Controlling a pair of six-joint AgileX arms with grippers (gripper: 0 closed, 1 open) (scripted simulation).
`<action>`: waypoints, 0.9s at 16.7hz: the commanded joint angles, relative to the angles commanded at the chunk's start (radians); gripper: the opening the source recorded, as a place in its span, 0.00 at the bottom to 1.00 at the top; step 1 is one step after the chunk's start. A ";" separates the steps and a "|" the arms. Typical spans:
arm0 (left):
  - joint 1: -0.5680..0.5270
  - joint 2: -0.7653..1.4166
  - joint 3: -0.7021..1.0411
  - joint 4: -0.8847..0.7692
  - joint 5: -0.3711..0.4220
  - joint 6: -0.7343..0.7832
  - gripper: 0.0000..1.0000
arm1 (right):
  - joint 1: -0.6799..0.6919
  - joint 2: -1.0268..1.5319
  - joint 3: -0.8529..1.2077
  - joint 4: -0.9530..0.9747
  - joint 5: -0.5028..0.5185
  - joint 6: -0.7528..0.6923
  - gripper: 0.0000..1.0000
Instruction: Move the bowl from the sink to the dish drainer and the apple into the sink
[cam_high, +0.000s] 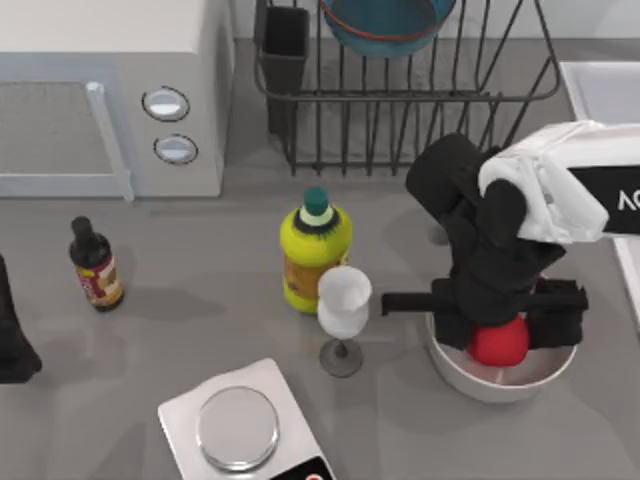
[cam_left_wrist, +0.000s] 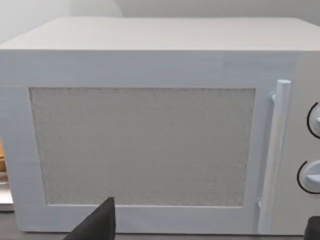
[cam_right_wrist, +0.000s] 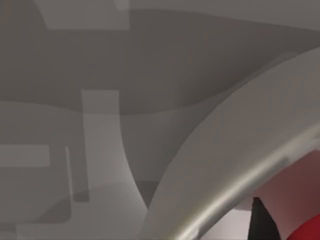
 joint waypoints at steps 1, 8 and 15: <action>0.000 0.000 0.000 0.000 0.000 0.000 1.00 | 0.000 0.000 0.000 0.000 0.000 0.000 1.00; 0.000 0.000 0.000 0.000 0.000 0.000 1.00 | 0.000 0.000 0.000 0.000 0.000 0.000 0.47; 0.000 0.000 0.000 0.000 0.000 0.000 1.00 | 0.000 0.000 0.000 0.000 0.000 0.000 0.00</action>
